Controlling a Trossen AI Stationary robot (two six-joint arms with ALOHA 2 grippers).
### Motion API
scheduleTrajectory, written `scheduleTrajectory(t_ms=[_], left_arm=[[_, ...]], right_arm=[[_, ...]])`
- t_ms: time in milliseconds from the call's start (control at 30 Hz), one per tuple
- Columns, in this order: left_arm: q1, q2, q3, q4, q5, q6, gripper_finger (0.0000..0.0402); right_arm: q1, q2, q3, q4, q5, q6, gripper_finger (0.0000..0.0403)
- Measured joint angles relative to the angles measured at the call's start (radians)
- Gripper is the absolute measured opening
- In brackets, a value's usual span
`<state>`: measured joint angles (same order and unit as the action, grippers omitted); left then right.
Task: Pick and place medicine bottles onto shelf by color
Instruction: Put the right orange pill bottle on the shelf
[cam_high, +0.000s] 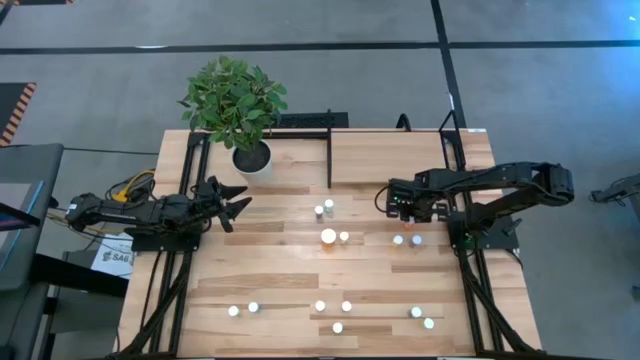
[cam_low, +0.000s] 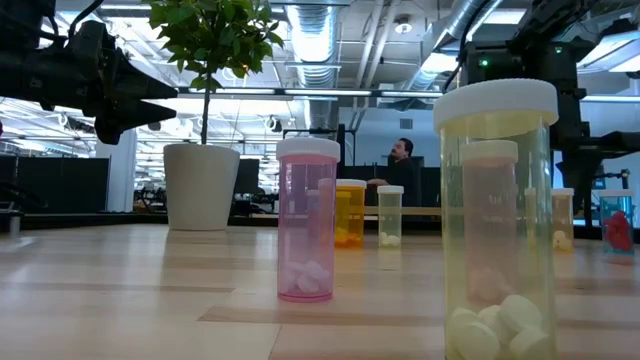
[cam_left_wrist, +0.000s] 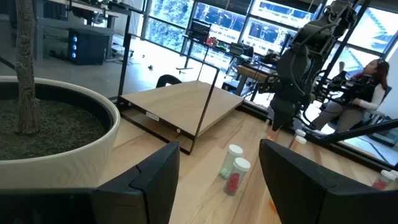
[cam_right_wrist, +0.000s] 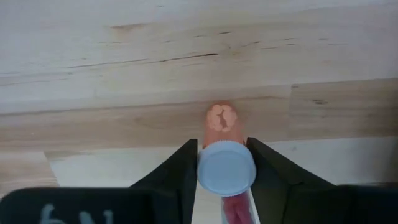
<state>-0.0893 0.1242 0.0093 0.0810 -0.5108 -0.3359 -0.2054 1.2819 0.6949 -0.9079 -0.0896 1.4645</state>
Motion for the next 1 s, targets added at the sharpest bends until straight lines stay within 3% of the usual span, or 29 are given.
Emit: scheduleTrajectory(t_ms=[367, 667, 1000], left_arm=[[0.0, 0.0, 0.0, 0.0, 0.0, 0.0, 0.0208], [0.0, 0.0, 0.0, 0.0, 0.0, 0.0, 0.0208], [0.0, 0.0, 0.0, 0.0, 0.0, 0.0, 0.0208]], right_arm=[[-0.028, -0.001, 0.005, 0.001, -0.019, 0.002, 0.0141], [-0.078, -0.001, 0.117, -0.116, -0.018, -0.007, 0.0143], [-0.267, -0.002, 0.261, -0.256, 0.032, -0.198, 0.0141]])
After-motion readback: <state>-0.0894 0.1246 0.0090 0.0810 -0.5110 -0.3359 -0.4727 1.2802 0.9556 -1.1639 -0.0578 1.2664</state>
